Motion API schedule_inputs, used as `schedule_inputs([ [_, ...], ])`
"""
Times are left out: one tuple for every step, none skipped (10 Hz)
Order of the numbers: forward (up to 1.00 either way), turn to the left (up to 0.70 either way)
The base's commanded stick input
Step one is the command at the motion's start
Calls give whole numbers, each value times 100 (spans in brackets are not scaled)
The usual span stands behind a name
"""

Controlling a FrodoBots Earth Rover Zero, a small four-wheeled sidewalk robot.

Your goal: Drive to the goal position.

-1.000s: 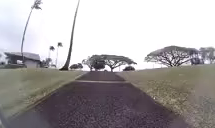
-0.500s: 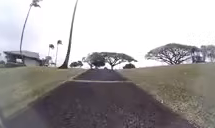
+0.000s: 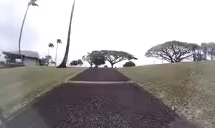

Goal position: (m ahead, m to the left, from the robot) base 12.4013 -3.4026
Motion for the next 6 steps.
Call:
schedule_inputs([
  [70, 10],
  [70, 35],
  [70, 35],
  [70, 25],
  [70, 9],
  [70, 0],
])
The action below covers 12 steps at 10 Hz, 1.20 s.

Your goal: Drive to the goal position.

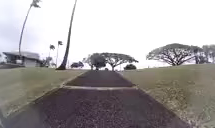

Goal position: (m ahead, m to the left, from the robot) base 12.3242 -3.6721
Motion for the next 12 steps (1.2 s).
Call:
schedule_inputs([
  [70, 0],
  [70, 0],
  [33, 0],
  [0, 0],
  [0, 0],
  [0, 0],
  [0, 0],
  [0, 0],
  [0, 0],
  [0, 0],
  [0, 0],
  [0, 0],
])
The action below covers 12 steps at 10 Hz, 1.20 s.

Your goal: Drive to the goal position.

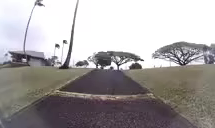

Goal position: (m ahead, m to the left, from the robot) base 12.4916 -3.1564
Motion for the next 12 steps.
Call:
schedule_inputs([
  [56, 0],
  [70, 0],
  [70, 0],
  [38, 0],
  [3, 0],
  [0, 0],
  [0, 0],
  [0, 0],
  [30, 0],
  [67, 0],
  [70, 0],
  [70, 0],
])
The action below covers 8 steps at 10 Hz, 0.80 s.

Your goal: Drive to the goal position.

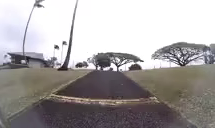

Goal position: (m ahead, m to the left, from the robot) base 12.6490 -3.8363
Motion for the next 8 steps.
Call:
schedule_inputs([
  [70, 0],
  [70, 0],
  [70, 0],
  [70, 0],
  [70, 0],
  [0, 0],
  [0, 0],
  [0, 0],
])
